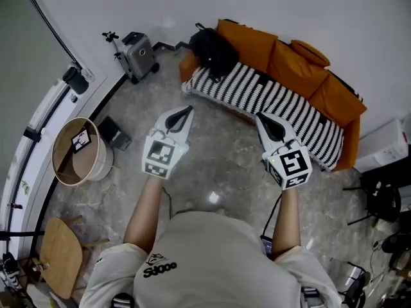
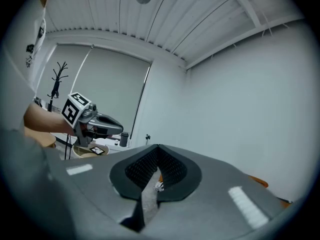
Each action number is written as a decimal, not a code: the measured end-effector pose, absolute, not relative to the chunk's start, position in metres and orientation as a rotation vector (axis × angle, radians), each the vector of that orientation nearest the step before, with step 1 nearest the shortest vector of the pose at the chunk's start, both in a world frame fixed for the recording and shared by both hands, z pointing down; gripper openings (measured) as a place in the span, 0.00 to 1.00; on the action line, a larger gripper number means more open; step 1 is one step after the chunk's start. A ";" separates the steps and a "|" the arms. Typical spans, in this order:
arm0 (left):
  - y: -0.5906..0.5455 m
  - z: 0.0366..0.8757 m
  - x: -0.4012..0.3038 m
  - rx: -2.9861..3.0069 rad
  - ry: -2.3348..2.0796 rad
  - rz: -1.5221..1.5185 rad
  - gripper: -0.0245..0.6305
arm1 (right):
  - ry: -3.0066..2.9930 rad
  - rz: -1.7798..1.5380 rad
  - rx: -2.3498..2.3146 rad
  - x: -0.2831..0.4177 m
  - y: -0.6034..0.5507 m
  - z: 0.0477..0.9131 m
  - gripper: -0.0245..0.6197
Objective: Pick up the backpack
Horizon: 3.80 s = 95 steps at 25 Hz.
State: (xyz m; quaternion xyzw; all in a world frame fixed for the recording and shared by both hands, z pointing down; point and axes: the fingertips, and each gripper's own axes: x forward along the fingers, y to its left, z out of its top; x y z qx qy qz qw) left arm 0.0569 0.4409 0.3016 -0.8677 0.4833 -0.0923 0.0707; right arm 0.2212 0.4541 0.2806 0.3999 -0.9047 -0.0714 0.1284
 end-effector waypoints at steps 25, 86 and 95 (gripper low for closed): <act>0.418 0.318 0.119 -2.612 1.532 -0.290 0.05 | -2.758 -0.067 1.100 0.282 0.420 0.287 0.04; -0.092 0.371 -0.119 -2.634 1.699 -0.320 0.05 | -2.743 0.062 1.073 0.057 -0.114 0.328 0.05; -0.170 0.375 -0.128 -2.621 1.760 -0.337 0.05 | -2.751 0.102 0.993 0.039 -0.209 0.336 0.12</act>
